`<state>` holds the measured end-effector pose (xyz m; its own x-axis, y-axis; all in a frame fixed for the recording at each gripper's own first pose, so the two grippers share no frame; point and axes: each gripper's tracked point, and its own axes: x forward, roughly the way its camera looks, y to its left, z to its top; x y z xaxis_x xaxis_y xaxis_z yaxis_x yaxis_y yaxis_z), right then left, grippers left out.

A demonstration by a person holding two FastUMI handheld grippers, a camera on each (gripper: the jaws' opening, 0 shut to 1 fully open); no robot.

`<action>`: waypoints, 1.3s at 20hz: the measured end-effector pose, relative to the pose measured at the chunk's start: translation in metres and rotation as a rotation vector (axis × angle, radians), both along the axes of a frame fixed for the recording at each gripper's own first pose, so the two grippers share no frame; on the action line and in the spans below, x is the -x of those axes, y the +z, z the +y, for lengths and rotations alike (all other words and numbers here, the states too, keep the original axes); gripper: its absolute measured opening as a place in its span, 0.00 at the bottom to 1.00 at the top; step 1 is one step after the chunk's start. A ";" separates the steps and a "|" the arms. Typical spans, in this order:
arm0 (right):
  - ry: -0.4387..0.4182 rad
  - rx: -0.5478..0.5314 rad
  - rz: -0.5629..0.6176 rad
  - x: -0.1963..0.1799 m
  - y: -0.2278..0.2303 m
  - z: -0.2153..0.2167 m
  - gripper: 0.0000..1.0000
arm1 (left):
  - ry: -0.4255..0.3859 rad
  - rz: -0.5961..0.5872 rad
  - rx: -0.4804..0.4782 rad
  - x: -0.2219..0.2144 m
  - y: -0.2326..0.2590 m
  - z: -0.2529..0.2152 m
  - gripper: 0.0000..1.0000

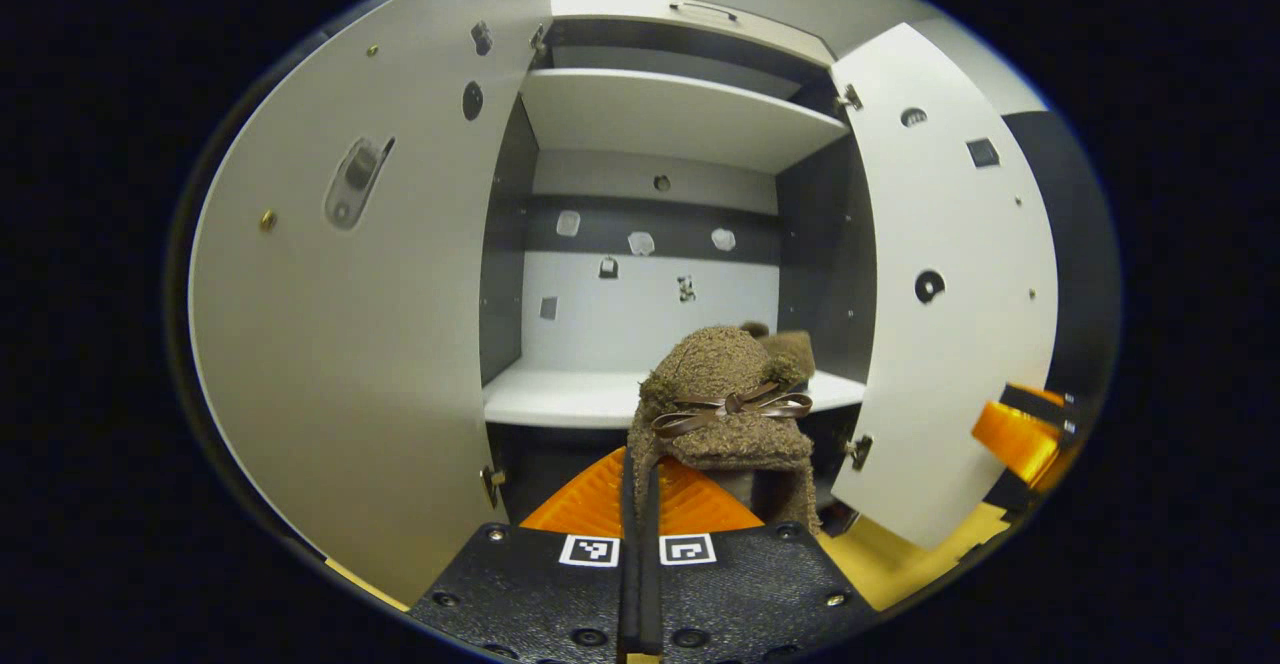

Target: Grab one shoe with the right hand and put it into the shoe cabinet, grab the other shoe with the left hand and put it into the shoe cabinet; then close the right door with the right hand and the left door with the left hand.

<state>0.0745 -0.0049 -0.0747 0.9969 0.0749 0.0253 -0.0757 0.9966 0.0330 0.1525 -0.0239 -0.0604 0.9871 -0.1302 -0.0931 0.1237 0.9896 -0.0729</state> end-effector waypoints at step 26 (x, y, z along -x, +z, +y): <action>0.074 -0.050 0.050 -0.017 -0.024 -0.007 0.96 | 0.167 0.088 0.156 -0.251 -0.021 0.030 0.06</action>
<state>0.0913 -0.0116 -0.0990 0.9888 0.1480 -0.0185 -0.1458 0.9854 0.0878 0.4039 0.0061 -0.0817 0.9851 0.0148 -0.1714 -0.0546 0.9716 -0.2301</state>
